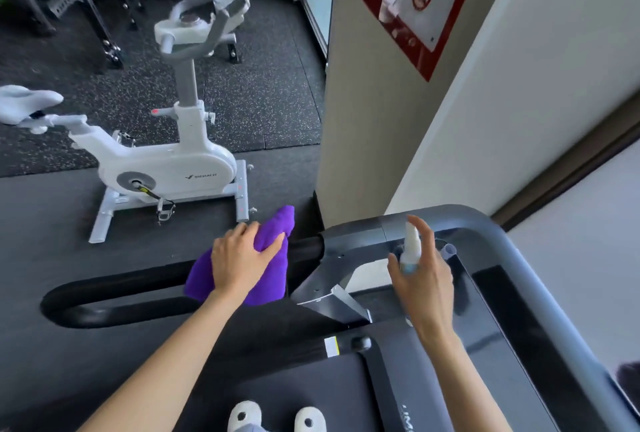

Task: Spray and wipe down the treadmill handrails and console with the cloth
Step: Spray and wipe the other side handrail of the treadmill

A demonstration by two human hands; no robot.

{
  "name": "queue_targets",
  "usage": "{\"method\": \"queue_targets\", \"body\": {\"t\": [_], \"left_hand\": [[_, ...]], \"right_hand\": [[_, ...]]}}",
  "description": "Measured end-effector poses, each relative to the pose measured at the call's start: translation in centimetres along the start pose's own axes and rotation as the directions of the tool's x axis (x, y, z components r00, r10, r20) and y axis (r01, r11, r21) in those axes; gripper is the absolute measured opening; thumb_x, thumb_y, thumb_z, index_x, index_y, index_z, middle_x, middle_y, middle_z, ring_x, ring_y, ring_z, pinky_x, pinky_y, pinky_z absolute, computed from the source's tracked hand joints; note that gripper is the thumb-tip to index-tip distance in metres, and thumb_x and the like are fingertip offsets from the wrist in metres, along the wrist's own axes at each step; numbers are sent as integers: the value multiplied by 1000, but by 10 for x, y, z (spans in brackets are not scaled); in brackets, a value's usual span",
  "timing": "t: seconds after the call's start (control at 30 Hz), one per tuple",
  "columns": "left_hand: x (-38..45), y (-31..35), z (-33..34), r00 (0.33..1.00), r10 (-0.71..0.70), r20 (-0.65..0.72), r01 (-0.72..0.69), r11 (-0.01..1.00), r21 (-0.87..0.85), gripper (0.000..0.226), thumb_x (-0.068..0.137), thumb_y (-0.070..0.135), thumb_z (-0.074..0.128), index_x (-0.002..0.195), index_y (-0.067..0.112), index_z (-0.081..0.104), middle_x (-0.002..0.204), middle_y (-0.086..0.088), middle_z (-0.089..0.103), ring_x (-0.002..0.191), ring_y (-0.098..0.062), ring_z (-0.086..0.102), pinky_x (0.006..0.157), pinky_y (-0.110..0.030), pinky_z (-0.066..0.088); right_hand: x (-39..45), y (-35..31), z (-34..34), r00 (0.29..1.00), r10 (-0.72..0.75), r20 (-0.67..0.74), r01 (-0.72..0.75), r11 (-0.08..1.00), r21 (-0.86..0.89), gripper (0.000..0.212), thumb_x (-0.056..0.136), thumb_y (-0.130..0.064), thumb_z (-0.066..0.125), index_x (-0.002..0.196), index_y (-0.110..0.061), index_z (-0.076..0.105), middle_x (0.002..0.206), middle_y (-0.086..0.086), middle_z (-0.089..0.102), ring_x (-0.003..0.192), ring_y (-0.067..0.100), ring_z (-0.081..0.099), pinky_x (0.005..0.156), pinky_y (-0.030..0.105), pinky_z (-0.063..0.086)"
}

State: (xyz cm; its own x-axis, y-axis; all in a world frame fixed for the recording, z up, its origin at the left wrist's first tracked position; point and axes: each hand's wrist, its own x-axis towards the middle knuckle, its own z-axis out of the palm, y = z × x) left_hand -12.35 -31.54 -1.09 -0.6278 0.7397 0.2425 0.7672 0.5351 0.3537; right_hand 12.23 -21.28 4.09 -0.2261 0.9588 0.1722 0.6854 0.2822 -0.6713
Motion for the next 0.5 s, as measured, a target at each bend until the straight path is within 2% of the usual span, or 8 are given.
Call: {"method": "queue_targets", "body": {"t": [0.1,0.27,0.37,0.5], "left_hand": [[5,8,4,998,-35,47,36,999,-11,43,84,52,62,76,9,59,73,-8,60,72,-36,61,66,-41,43],[10,4,4,998,-4,65,8,999,-54,42,84,52,61,85,10,65,78,-7,62,75,-36,61,67,-42,46],[13,2,1,997,4,82,7,991,-134,41,84,52,61,80,11,62,76,-6,63,73,-37,61,64,-42,47],[24,9,-4,993,-27,115,59,957,-284,42,84,55,57,72,15,55,74,-2,63,72,-34,61,62,-37,45]], "right_hand": [[2,6,-13,998,-14,-55,9,995,-97,58,85,-15,65,126,-44,36,76,-11,47,62,23,49,56,32,39],[7,9,-16,992,15,-129,-37,984,-173,53,83,-7,59,124,-35,39,79,4,57,60,29,48,55,33,36],[5,6,-13,987,57,-151,-96,959,-268,57,83,-9,57,130,-35,36,89,4,59,60,27,45,54,32,34],[3,5,-16,964,129,-233,-195,939,-284,58,86,-14,58,131,-39,31,93,4,59,61,29,46,54,32,36]]}}
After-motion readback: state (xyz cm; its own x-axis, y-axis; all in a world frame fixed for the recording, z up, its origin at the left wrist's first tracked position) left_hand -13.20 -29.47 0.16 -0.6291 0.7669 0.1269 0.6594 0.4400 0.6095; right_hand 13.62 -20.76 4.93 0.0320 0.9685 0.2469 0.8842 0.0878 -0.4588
